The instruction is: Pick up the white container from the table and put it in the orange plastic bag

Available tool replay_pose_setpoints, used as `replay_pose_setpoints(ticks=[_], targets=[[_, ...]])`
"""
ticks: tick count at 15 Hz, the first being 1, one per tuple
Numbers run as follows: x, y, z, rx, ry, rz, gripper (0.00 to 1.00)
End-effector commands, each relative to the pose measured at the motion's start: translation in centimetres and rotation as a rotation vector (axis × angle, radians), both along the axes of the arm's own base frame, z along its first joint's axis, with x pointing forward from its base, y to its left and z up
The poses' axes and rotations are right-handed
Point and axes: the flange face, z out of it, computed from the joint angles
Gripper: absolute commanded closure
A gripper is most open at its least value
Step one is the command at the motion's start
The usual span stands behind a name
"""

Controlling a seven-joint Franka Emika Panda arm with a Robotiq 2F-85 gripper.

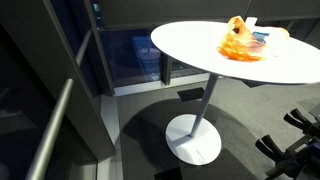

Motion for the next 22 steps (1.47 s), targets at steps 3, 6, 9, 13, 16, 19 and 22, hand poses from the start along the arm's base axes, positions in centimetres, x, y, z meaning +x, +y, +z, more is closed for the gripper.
replay_pose_setpoints(ticks=[3, 6, 9, 13, 16, 19, 22], targets=[[0.0, 0.0, 0.2, 0.000, -0.001, 0.000, 0.00], [0.4, 0.2, 0.5, -0.008, -0.006, 0.003, 0.00], [2.1, 0.9, 1.2, -0.044, -0.015, 0.000, 0.00], [5.9, 2.2, 1.5, -0.082, -0.046, -0.037, 0.00], [9.1, 3.0, 0.9, -0.097, -0.051, -0.082, 0.00], [12.2, 3.2, -0.3, -0.117, -0.046, -0.141, 0.00], [14.8, 2.6, -1.8, -0.141, -0.041, -0.207, 0.00]])
